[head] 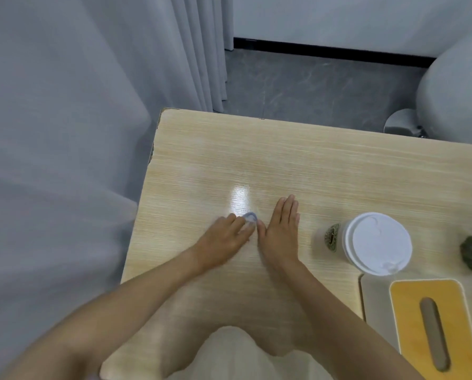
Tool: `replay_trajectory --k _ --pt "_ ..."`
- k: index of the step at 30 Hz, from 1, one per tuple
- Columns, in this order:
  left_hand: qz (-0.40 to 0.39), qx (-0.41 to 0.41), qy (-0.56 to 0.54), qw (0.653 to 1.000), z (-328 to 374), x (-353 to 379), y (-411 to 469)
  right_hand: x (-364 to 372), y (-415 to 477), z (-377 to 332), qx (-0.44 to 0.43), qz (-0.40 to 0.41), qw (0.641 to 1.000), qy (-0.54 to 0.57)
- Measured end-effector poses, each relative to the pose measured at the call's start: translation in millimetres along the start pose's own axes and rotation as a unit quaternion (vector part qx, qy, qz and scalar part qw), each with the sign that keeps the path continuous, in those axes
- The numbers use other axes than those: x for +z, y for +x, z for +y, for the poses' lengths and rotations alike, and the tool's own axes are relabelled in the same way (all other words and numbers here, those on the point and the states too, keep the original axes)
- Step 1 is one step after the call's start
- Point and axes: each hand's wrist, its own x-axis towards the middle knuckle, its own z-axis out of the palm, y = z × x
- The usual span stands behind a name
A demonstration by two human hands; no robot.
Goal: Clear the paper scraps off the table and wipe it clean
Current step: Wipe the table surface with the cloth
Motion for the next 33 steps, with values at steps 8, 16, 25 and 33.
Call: replay_trajectory --k 8,16,25,33 --pt "0.174 -0.488 0.016 0.855 -86 -63 9 -5 -5 9 -0.025 -0.011 1.0 -0.001" --pt "-0.052 0.002 -0.061 0.997 31 2 -59 -5 -38 20 -0.066 -0.003 0.998 0.003" --pt "0.206 -0.567 -0.096 0.792 -25 -54 -59 12 -84 26 -0.095 -0.02 0.995 -0.03" --pt "0.003 -0.098 0.0 0.995 13 -26 -111 24 -83 20 -0.076 -0.005 0.997 -0.031"
